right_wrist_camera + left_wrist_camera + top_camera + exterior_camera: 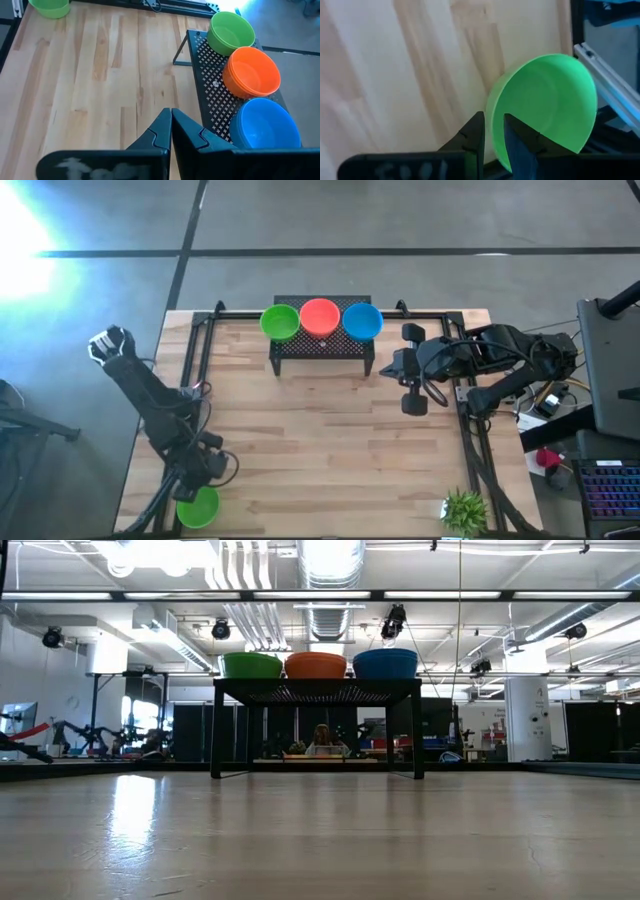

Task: Pick & Place Mini bowls
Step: Stack the green bowl on the green bowls on the shelf

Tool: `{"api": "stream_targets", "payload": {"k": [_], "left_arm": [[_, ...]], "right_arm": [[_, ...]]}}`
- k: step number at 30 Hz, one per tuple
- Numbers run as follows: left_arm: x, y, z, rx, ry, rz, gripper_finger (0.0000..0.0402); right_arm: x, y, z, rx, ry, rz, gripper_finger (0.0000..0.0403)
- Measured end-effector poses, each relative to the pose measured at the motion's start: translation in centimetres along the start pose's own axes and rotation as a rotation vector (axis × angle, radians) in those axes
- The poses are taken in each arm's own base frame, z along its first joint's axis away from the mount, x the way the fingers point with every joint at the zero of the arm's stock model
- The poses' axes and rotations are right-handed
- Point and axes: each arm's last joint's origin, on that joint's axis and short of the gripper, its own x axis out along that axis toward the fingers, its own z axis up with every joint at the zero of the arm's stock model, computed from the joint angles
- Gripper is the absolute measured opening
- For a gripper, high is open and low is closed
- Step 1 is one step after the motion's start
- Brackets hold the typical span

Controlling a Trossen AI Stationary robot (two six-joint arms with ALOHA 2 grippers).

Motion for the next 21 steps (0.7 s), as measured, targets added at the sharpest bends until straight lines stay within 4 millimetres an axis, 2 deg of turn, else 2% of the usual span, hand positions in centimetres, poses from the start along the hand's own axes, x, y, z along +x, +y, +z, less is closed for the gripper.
{"api": "stream_targets", "payload": {"k": [6,16,21], "left_arm": [[1.2,0.3,-0.3,0.018,-0.026,-0.041,0.0064],[1.3,0.1,-0.4,0.051,-0.029,-0.034,0.0064],[2.3,0.1,-0.5,0.055,0.008,-0.004,0.0064]], "right_arm": [[0.0,0.0,0.0,0.003,-0.001,0.0,0.0008],[0.0,0.0,0.0,0.004,-0.001,0.0,0.0008],[0.0,0.0,0.0,0.004,-0.001,0.0,0.0008]]}}
